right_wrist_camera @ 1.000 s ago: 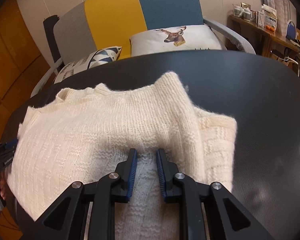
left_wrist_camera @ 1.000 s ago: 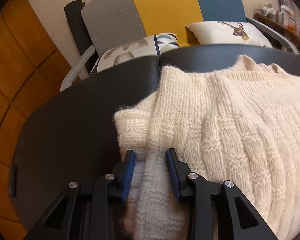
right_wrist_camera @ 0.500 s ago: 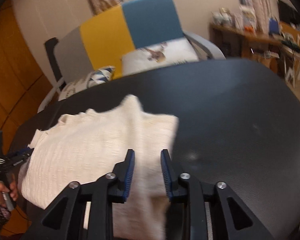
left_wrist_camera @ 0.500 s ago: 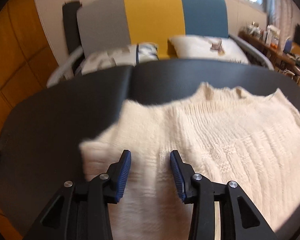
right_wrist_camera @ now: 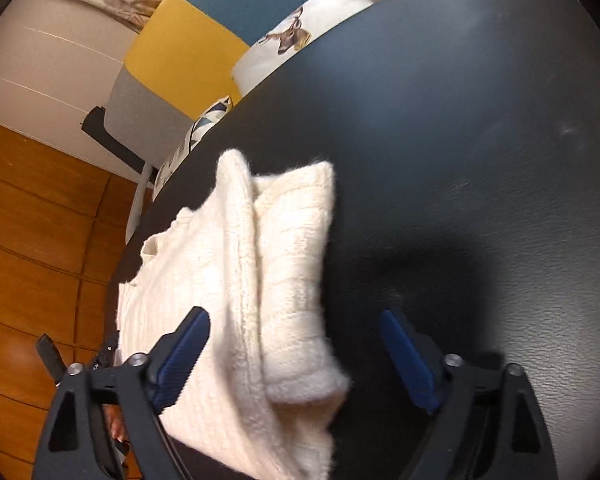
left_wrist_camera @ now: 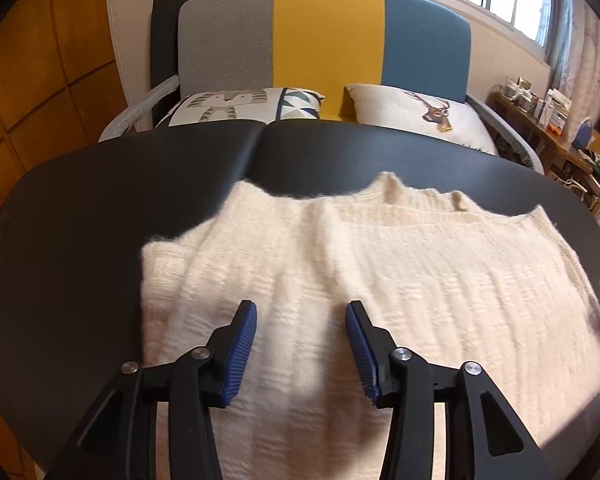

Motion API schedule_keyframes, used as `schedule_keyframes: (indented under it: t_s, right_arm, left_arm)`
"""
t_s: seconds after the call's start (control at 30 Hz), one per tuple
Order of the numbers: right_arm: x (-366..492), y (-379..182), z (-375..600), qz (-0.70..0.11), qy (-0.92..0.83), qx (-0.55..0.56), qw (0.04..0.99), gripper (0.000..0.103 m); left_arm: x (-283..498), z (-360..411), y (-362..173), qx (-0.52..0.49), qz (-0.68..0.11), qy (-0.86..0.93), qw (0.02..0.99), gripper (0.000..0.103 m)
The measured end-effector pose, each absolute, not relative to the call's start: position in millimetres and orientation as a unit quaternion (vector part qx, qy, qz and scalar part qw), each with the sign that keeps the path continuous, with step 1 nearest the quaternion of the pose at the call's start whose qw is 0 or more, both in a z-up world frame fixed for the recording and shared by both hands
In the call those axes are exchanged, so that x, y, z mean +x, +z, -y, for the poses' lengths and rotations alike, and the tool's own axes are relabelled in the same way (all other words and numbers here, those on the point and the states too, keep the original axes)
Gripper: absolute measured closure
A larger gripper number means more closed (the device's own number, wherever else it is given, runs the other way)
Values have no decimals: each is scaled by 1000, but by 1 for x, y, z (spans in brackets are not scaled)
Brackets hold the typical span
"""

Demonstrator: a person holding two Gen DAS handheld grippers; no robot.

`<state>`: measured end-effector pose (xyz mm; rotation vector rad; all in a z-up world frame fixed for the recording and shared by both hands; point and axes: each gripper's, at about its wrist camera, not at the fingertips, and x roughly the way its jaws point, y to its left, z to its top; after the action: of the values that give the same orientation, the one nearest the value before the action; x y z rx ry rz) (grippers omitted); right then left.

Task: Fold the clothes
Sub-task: 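Grasp the folded sweater edge with the right gripper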

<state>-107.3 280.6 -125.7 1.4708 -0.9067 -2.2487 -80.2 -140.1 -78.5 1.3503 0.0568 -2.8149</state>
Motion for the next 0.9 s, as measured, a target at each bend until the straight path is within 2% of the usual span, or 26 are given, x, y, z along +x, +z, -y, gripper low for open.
schedule_keyframes:
  t_s: [0.07, 0.13, 0.33, 0.53, 0.63, 0.73, 0.8, 0.87, 0.9]
  right_arm:
    - [-111, -126, -275, 320, -777, 515, 166, 10]
    - [-114, -126, -268, 321, -771, 520, 178, 10]
    - [-127, -125, -246, 293, -770, 531, 200, 10]
    - [-132, -124, -237, 283, -778, 523, 203, 10]
    - [-131, -123, -233, 254, -787, 528, 196, 16]
    - [-129, -121, -230, 225, -792, 533, 193, 23]
    - [-128, -119, -229, 220, -796, 530, 193, 34]
    - [-128, -119, -228, 212, -800, 528, 191, 37]
    - [-127, -119, -226, 200, -805, 528, 184, 43]
  left_arm:
    - [-79, 132, -75, 426, -10, -905, 3, 50]
    - [-77, 122, -72, 419, 2, -908, -9, 37]
    - [-76, 94, -71, 416, 60, -907, -12, 29]
    - [-80, 91, -88, 449, 57, -892, 2, 18]
    - [-81, 98, -94, 456, 32, -889, 15, 8]
    - [-83, 105, -99, 463, 7, -886, 19, 2]
    - [-82, 106, -101, 464, 0, -886, 20, 2]
    - [-81, 106, -102, 462, 1, -886, 22, 1]
    - [-81, 105, -103, 461, 2, -887, 23, 1]
